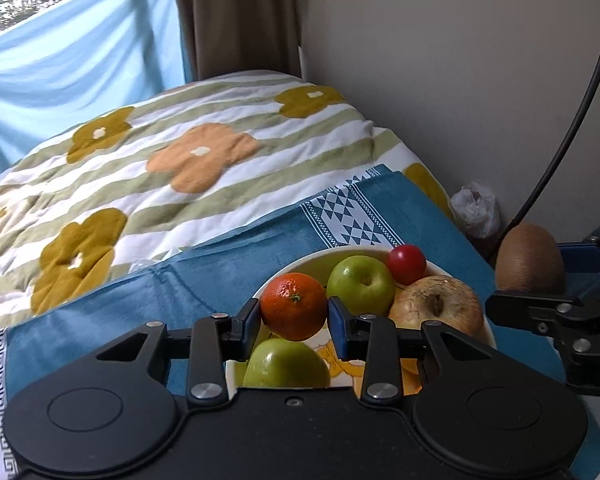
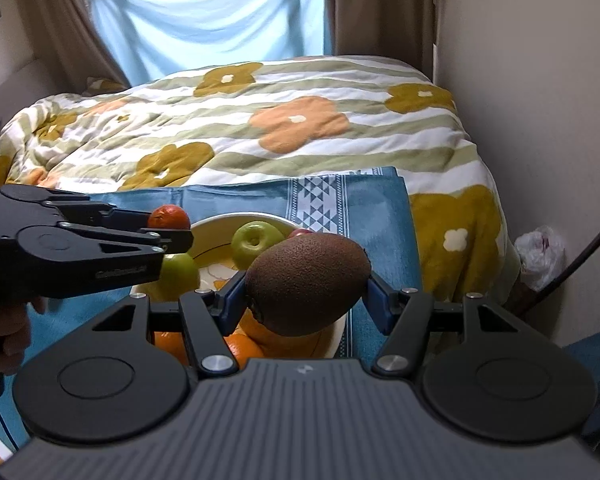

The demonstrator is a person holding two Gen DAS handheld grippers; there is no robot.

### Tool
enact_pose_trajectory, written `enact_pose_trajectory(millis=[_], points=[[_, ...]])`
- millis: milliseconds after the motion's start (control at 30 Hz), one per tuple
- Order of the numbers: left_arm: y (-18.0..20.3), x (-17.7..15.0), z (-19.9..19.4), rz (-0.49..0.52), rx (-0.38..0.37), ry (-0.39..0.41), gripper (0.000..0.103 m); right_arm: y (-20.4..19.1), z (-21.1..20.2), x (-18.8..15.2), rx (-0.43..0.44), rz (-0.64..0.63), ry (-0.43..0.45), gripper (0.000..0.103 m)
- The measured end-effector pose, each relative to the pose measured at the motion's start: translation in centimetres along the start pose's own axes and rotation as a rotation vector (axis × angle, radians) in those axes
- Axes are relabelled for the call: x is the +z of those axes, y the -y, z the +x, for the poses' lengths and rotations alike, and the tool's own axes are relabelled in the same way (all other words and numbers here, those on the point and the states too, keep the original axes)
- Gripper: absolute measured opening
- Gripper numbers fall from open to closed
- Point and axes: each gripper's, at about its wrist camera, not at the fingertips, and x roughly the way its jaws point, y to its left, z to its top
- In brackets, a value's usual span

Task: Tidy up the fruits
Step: 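Carry the mandarin and kiwi with both tools over the cream bowl, then open the left tool to drop the mandarin while the right tool releases the kiwi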

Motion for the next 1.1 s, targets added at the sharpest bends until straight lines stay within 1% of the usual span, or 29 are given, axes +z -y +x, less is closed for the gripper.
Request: enact_pose_trajectory(millis=[67, 100, 133, 167, 200, 233, 333, 467, 633, 833, 1100], points=[[-0.2, 0.3, 0.8, 0.001, -0.012, -0.013, 0.041, 0.1, 0.4, 0.0, -0.010, 0.009, -0.005, 0.076], [-0.3, 0.4, 1.0, -0.004, -0.009, -0.015, 0.046, 0.2, 0.5, 0.0, -0.015, 0.012, -0.007, 0.076], [-0.4, 0.5, 1.0, -0.010, -0.005, -0.018, 0.056, 0.3, 0.7, 0.0, -0.020, 0.015, -0.010, 0.076], [-0.6, 0.5, 0.9, -0.016, -0.008, -0.011, 0.077, 0.3, 0.7, 0.0, -0.024, 0.019, -0.011, 0.076], [-0.9, 0.5, 0.6, -0.027, -0.009, 0.005, 0.092, 0.4, 0.8, 0.0, -0.026, 0.022, -0.011, 0.076], [-1.2, 0.5, 0.2, -0.041, -0.005, 0.023, 0.095, 0.4, 0.9, 0.0, -0.025, 0.023, -0.013, 0.076], [-2.3, 0.7, -0.3, -0.069, -0.001, 0.028, 0.095, 0.3, 1.1, 0.2, -0.021, 0.016, -0.012, 0.076], [-3.7, 0.4, -1.4, -0.093, 0.034, 0.033, 0.095, -0.4, 1.7, 0.4, 0.005, -0.012, -0.007, 0.076], [-4.8, -0.5, -2.8, -0.076, 0.089, 0.034, 0.095, -2.3, 2.2, 0.7, 0.066, -0.102, 0.020, 0.076], [-6.3, -1.9, -4.1, -0.105, 0.142, 0.024, 0.095, -5.0, 3.9, 0.5, 0.126, -0.190, 0.002, 0.076], [-7.3, -3.2, -4.9, -0.147, 0.166, 0.006, 0.095, -7.1, 5.7, -0.4, 0.137, -0.287, -0.019, 0.076]])
